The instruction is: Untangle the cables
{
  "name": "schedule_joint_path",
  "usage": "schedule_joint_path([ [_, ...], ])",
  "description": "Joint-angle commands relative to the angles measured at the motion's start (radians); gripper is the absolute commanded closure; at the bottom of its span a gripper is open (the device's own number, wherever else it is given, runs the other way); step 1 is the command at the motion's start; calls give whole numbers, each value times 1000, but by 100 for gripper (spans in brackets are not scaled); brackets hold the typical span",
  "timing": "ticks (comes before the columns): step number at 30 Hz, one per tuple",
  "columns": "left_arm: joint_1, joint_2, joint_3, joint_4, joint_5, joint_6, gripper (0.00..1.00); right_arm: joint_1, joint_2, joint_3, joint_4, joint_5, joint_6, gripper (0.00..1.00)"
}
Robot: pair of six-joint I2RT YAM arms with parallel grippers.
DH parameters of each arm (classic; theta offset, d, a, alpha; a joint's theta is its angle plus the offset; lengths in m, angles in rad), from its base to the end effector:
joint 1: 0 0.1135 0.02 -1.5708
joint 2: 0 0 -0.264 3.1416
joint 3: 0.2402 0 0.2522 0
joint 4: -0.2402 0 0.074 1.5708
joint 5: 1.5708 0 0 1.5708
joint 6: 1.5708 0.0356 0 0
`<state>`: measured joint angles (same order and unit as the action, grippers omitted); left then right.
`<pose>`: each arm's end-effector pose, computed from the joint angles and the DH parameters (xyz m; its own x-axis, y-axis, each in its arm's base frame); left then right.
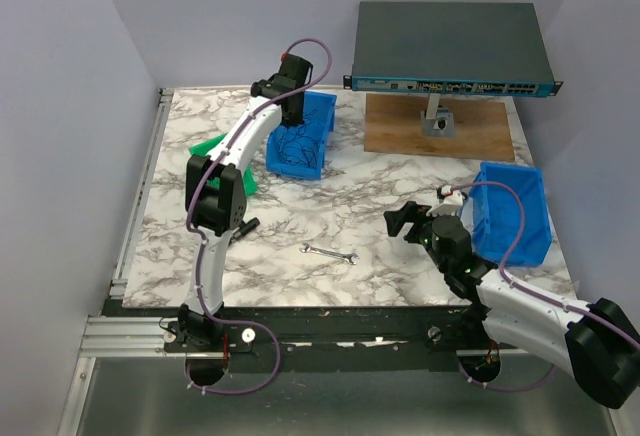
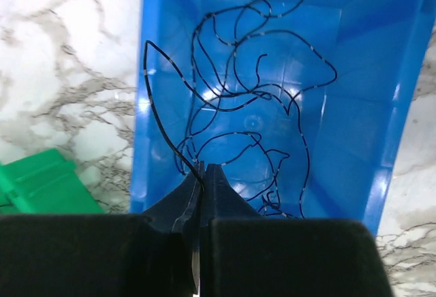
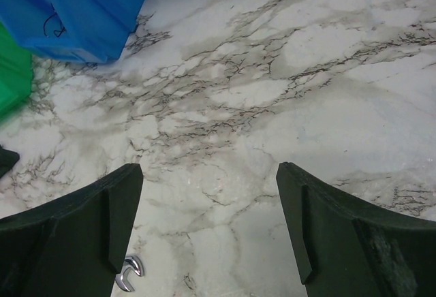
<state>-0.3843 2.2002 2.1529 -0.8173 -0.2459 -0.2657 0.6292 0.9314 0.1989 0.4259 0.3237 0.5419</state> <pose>0.4606 -0.1769 0.2927 -0.7376 0.0236 -0.6748 0.0244 0.9997 0.0083 0.1582 0.1012 0.1736 -0.3704 0.3352 -0.8663 -0.1421 0.9012 0.4095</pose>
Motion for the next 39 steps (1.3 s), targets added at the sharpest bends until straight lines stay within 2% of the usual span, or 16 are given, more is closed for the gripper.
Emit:
schedule_joint_path([
  [1,4,32,-6,-29,100,-8,91,2,7,6,27,12,-1,12],
  [6,4,-102,-112,19,142,-10,41,3,5,7,24,14,-3,12],
  [10,4,-265,-264,105,186,-38,28,1,-2,5,23,5,-8,11],
  [13,2,-414,-439,196,236,-66,2,3,-18,0,31,-23,-23,9],
  [16,2,-567,-633,320,281,-88,2,3,-43,-7,40,-34,-37,6],
  [20,2,-756,-873,408,254,-106,1,2,-67,-4,42,14,-53,7],
  [22,2,-850,-994,463,209,-112,1,3,-92,10,19,-37,-81,7],
  [25,3,-1012,-1186,590,168,-104,1,3,-134,-3,66,-97,-177,0],
  [28,2,-1210,-1412,766,111,-68,2,2,-182,0,64,-53,-260,0],
  [30,2,-1338,-1548,872,63,-32,1,1,-199,6,59,13,-323,5],
  [32,3,-1449,-1651,938,-5,28,2,-8,-196,7,87,113,-305,7],
  [33,3,-1499,-1702,974,-62,54,2,-17,-187,-4,130,115,-314,8],
  [36,5,-1576,-1846,1170,-127,214,1,-98,-112,-34,329,77,-353,17],
  [39,7,-1573,-1930,1310,-225,260,1,-287,-24,-8,374,-41,-351,17],
])
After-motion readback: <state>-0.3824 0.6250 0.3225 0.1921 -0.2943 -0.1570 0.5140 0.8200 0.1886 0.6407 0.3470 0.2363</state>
